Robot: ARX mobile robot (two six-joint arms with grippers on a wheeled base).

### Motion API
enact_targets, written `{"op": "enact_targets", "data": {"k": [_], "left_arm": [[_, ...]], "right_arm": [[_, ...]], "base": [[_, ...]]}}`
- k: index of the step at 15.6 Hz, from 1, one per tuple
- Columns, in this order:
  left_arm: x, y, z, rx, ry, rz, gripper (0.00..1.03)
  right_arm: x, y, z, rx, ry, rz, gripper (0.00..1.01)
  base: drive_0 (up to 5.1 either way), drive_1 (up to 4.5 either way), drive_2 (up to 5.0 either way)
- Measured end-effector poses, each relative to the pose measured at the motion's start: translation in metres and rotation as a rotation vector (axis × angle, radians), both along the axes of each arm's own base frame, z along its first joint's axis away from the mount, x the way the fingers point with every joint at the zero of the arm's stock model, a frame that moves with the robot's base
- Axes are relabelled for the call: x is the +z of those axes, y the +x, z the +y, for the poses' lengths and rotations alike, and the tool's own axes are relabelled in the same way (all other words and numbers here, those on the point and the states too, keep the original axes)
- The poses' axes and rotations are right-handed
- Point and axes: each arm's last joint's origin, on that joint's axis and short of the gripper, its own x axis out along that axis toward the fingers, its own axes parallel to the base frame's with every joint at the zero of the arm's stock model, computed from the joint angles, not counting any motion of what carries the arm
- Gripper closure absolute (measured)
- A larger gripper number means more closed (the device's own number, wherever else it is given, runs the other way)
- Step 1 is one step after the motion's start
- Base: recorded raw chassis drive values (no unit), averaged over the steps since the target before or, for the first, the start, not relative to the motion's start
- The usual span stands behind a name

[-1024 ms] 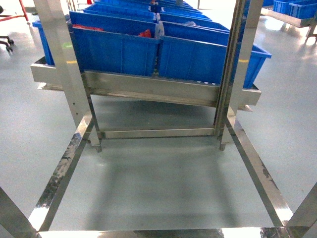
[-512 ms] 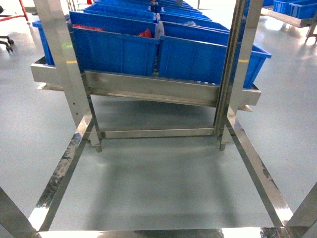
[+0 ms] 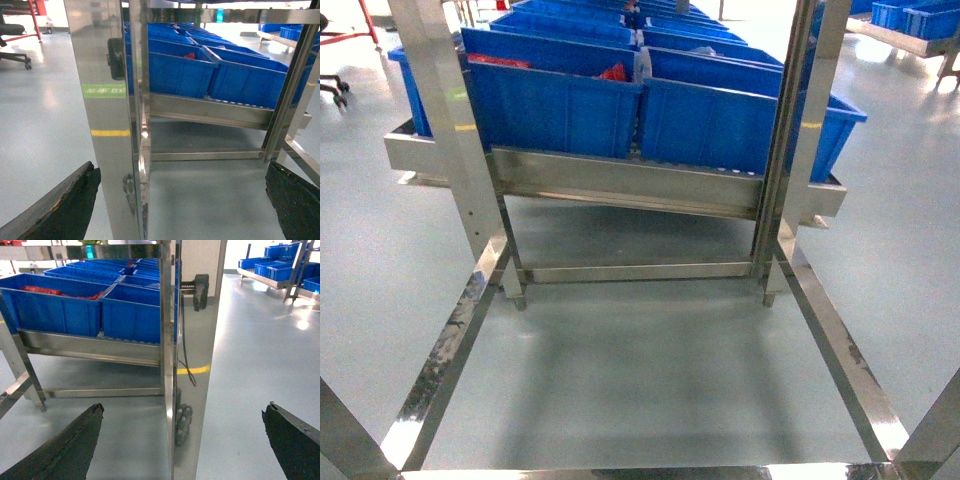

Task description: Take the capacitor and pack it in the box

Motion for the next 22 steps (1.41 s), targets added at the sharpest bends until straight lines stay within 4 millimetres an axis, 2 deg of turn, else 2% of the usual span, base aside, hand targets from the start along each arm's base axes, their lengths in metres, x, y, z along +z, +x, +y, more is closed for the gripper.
{"op": "enact_targets", "data": {"k": [22], "left_arm": [[0.0004, 0.0, 0.0, 0.001, 0.011, -0.004, 0.05]], "right_arm": [[0.0002, 0.0, 0.0, 0.0, 0.0, -0.002, 0.03]], "base": [[0.0, 0.0, 0.0]]}}
